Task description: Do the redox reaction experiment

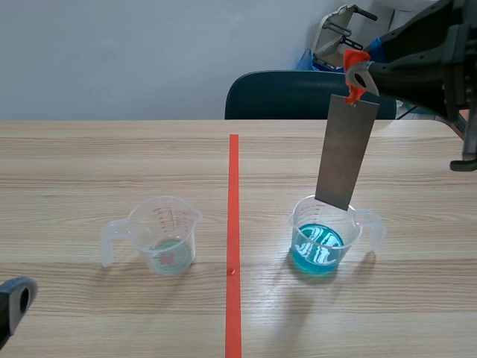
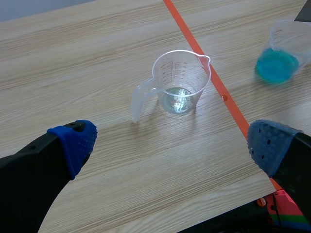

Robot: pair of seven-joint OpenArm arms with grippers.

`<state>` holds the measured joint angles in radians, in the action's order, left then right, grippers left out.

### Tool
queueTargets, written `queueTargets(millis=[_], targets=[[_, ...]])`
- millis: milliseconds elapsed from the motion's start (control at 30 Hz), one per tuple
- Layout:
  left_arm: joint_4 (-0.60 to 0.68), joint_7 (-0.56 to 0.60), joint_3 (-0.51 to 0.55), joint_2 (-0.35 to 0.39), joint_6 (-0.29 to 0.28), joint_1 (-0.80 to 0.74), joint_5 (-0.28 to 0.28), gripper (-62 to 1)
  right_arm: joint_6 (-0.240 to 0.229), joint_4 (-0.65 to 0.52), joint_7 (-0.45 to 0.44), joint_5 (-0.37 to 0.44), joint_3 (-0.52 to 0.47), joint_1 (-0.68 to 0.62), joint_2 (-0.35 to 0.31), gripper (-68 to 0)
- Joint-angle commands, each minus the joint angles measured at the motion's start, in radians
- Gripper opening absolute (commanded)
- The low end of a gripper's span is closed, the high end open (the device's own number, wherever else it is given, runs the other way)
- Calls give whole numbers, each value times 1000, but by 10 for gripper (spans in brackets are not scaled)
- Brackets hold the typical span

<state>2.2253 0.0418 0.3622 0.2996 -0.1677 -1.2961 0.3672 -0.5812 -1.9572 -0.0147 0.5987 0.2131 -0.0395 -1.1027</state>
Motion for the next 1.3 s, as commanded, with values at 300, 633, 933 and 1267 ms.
queueTargets(millis=[300, 633, 933, 1267], targets=[[-6, -12, -8, -2, -30, 121, 11, 14, 8, -10, -12, 7, -7, 17, 0, -667], [-263, -32, -230, 107, -140, 520, 5, -348, 8, -10, -11, 7, -7, 17, 0, -667], [-511, 29, -588, 152, -135, 900, -21, -584, 8, -10, -11, 7, -7, 17, 0, -667], [-775, 56, -919, 62, -55, 1265, -43, -584, 8, -10, -11, 7, -7, 17, 0, -667]])
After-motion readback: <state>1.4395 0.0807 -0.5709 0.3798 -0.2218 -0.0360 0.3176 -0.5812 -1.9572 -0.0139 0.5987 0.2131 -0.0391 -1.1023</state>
